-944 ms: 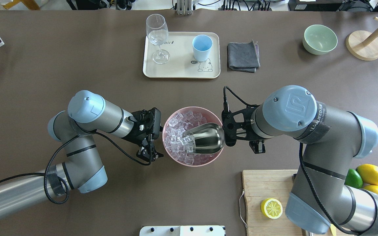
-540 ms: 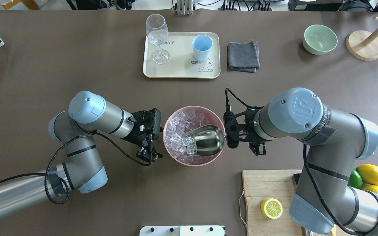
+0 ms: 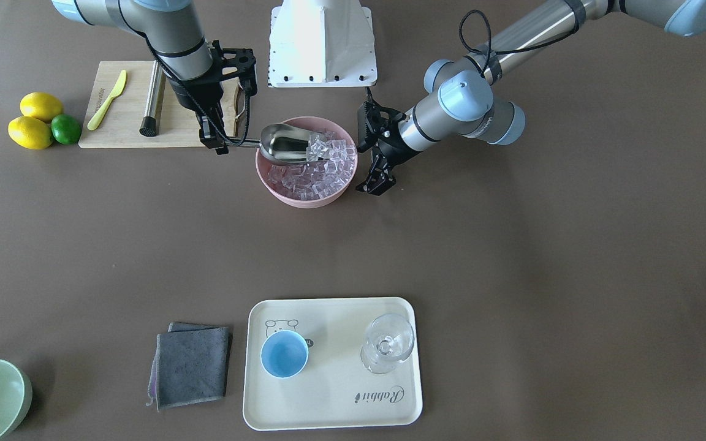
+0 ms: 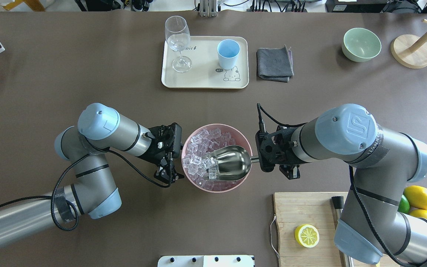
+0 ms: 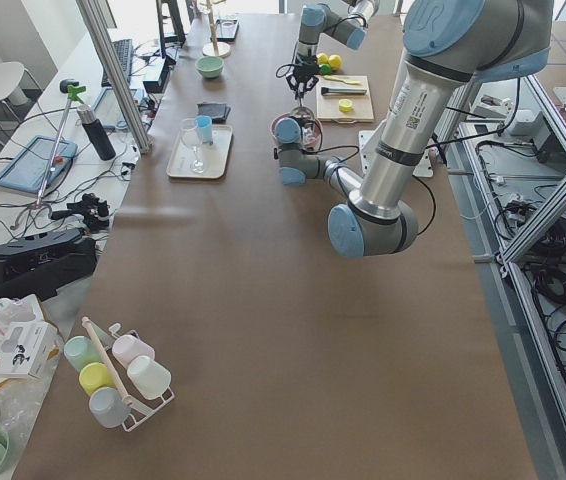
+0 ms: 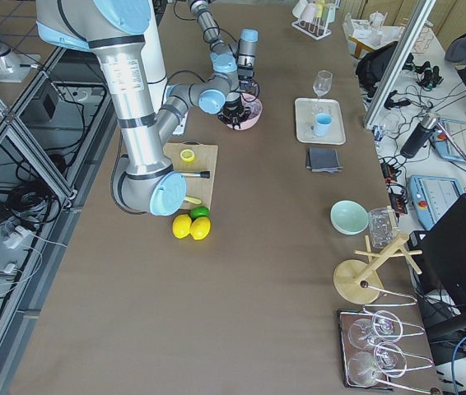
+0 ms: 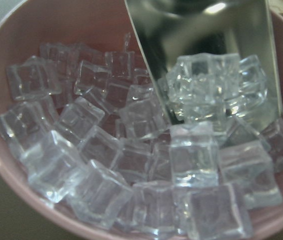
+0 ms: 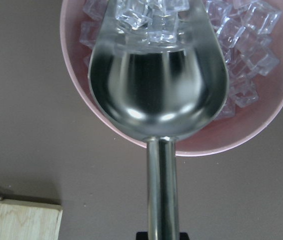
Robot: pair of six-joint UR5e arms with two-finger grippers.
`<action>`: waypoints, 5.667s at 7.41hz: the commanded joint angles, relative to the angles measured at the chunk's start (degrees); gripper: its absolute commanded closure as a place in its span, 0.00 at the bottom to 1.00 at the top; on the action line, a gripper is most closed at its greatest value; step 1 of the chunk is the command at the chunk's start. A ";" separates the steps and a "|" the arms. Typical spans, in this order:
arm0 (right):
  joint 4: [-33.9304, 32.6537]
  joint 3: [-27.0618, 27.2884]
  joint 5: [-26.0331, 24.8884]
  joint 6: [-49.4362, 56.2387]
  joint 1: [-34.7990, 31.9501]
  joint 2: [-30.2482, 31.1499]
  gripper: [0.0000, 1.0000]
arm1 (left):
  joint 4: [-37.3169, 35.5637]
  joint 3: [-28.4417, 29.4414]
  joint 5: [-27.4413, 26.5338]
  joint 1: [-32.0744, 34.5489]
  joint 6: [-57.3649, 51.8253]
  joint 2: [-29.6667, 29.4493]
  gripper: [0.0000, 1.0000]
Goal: Put ice in cup with scoop
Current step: 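Drag the scoop through the ice to fill it with the right gripper, then lift the filled scoop out of the bowl and carry it toward the blue cup, then tip the scoop over the blue cup to pour ice while the left arm withdraws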
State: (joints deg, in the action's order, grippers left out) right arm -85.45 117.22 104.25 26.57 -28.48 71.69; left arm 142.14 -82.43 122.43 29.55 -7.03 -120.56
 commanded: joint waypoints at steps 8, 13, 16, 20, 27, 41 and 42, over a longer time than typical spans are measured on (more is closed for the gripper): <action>13.03 -5.69 14.48 -6.35 -8.87 2.22 1.00 | -0.28 0.07 0.00 0.06 0.00 -0.47 0.02; 11.98 -5.77 20.96 -11.88 -16.94 2.49 1.00 | -0.46 0.16 0.09 0.06 -0.09 -0.29 0.02; 6.20 -6.39 24.86 -12.07 -23.45 2.40 1.00 | -0.46 -0.36 0.00 0.15 0.09 -0.29 0.02; 4.41 -15.51 28.29 -16.79 -29.70 -1.71 1.00 | -8.58 -6.30 0.35 1.21 -0.61 1.19 0.02; 2.76 -28.69 25.49 -26.30 -30.06 -15.94 1.00 | -39.76 -23.45 -3.40 1.82 -6.05 6.39 0.02; -26.60 -33.72 17.04 -12.69 -25.40 -30.82 1.00 | -73.49 -21.47 13.18 48.92 -12.75 13.50 0.02; -27.66 -34.25 17.04 -12.60 -25.57 -31.43 1.00 | -73.67 -21.11 15.79 49.63 -12.40 16.12 0.02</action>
State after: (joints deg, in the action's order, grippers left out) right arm -111.03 83.91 121.29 13.83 -53.83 41.24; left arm 69.28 -104.41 135.53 77.45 -20.00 -107.77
